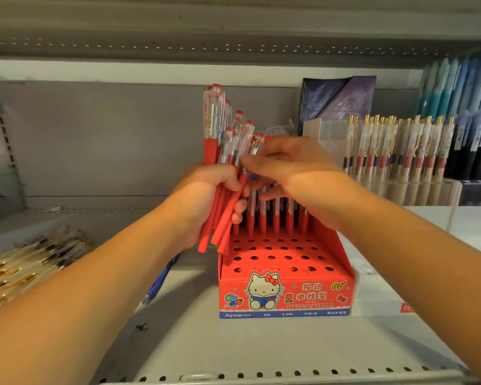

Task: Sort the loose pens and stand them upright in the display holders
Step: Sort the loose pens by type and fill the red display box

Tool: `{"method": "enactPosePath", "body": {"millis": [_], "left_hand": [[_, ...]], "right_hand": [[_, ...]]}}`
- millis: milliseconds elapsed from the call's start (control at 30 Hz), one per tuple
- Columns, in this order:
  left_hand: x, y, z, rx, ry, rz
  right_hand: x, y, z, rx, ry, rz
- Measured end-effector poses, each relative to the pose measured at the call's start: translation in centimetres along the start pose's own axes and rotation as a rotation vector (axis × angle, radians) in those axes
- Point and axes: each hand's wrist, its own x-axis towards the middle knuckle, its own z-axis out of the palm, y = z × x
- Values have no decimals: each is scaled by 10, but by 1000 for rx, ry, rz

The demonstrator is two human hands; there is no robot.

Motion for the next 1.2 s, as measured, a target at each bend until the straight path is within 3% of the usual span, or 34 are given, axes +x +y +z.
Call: {"method": "enactPosePath", "body": {"millis": [267, 400, 600, 700, 900, 1200], "left_hand": [[6, -1, -4, 91, 189, 1], [11, 1, -7, 154, 312, 77], [13, 5, -13, 97, 333, 70], [14, 4, -15, 94, 342, 56], [18, -1, -21, 155, 367, -32], [21, -12, -20, 127, 264, -159]], "right_hand": [[11, 16, 9, 338, 5, 12], [12, 18, 11, 437, 146, -88], [16, 35, 10, 305, 353, -180], [18, 43, 11, 60, 388, -229], [16, 51, 20, -56, 306, -252], [15, 53, 22, -292, 211, -301]]}}
